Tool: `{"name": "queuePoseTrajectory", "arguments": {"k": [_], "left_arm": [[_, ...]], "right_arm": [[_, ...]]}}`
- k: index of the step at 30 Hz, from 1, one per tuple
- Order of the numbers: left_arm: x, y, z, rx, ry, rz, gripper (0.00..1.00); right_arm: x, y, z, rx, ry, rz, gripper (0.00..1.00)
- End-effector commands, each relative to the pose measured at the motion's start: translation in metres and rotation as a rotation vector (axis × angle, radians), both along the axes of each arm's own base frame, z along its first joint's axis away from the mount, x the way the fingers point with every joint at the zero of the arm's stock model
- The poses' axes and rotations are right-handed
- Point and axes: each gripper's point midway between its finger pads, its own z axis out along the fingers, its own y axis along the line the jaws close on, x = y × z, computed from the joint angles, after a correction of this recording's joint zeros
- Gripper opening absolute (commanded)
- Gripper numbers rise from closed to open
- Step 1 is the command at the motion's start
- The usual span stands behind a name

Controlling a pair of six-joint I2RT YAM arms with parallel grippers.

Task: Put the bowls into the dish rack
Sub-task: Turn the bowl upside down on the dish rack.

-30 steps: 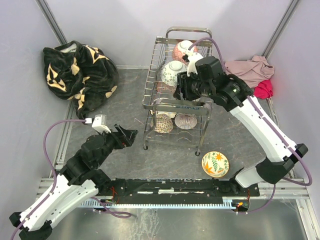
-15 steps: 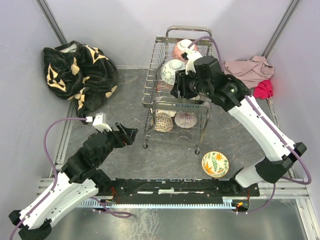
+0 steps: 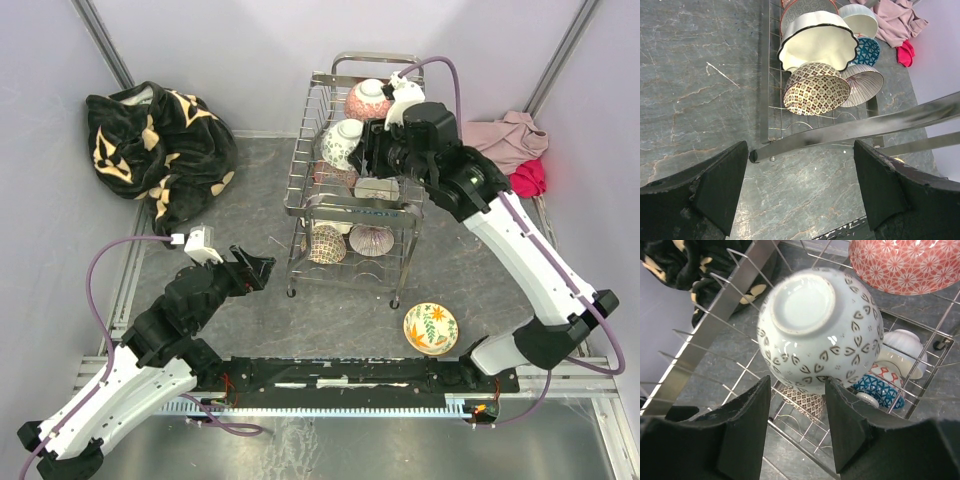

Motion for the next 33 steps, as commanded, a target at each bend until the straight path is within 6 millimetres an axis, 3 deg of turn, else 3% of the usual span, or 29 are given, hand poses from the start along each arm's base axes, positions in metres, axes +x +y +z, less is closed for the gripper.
{"name": "queuePoseTrajectory", "arguments": {"k": [1, 7, 16, 22, 27, 30, 33], "left_arm": [[0.001, 0.004, 0.025, -0.016, -0.062, 0.012, 0.92], [0.002, 0.004, 0.025, -0.014, -0.06, 0.011, 0.92], [0.002, 0.002, 0.026, -0.024, -0.062, 0.006, 0.92], [-0.001, 0.006, 0.03, -0.025, -0.073, 0.01, 0.92], [-0.003, 0.005, 0.036, -0.034, -0.085, -0.003, 0.92], [-0.006, 0.005, 0.039, -0.045, -0.09, -0.012, 0.92], [-0.009, 0.004, 0.042, -0.055, -0.089, -0.026, 0.92]], "right_arm": [[0.021, 0.004, 0.005, 0.011, -0.038, -0.039, 0.55], [0.031, -0.001, -0.001, 0.002, -0.036, -0.072, 0.55], [0.038, -0.011, 0.016, 0.028, -0.084, -0.099, 0.56], [0.003, -0.015, 0.058, 0.129, -0.19, -0.004, 0.59], [-0.034, -0.046, 0.09, 0.175, -0.27, -0.031, 0.6], [-0.051, -0.069, 0.088, 0.164, -0.268, -0.086, 0.61], [-0.066, -0.093, 0.071, 0.141, -0.224, -0.158, 0.61]]}}
